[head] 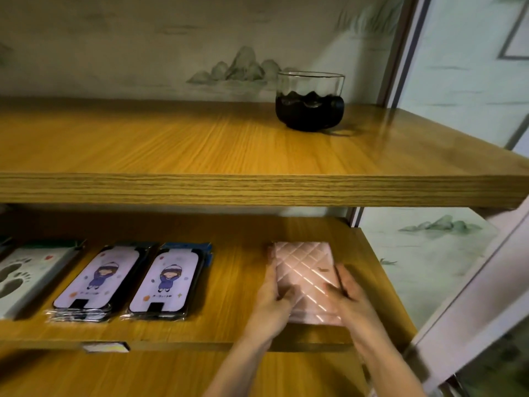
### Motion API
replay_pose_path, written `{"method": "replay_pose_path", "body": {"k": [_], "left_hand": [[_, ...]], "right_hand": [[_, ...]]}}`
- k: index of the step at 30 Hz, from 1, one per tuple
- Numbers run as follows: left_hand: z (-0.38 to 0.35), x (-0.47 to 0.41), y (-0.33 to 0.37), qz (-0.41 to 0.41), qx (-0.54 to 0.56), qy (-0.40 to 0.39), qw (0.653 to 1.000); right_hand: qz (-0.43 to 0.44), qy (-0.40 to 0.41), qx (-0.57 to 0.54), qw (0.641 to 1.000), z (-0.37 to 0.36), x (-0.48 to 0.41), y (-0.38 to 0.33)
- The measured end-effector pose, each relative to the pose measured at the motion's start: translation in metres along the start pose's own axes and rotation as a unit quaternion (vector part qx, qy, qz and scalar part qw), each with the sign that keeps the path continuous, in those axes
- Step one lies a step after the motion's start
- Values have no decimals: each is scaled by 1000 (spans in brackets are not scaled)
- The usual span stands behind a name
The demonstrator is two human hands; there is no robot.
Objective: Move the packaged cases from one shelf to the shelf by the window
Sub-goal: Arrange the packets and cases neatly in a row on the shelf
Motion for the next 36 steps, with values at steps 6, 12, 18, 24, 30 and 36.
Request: {"method": "replay_pose_path", "body": {"k": [6,12,18,24,30,36], "left_hand": [[-3,-6,-6,19,45,25,998],[-1,0,-8,27,98,51,994],[11,14,10,6,138,54,989],[84,17,19,19,104,100,989],[111,10,-8,72,-6,108,991],[100,6,-12,55,-73,77,993]], "right_hand": [[20,4,35,999,11,-8,-2],[48,41,21,998,13,-2,-1],[76,45,-17,996,5,7,-14],[58,-64,12,996,-74,4,-22],[42,-93,100,990,-112,2,-18],[35,-102,164,981,-103,3,-14]]}}
Point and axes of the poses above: each hand's wrist, its own x-axis away from the middle knuckle, its own z-axis out of the back of the hand, y = z × x, the point moved 8 cm from there along -x, towards the middle knuckle, and after that the axes turned 1 degree about x, right-handed, at the moved point
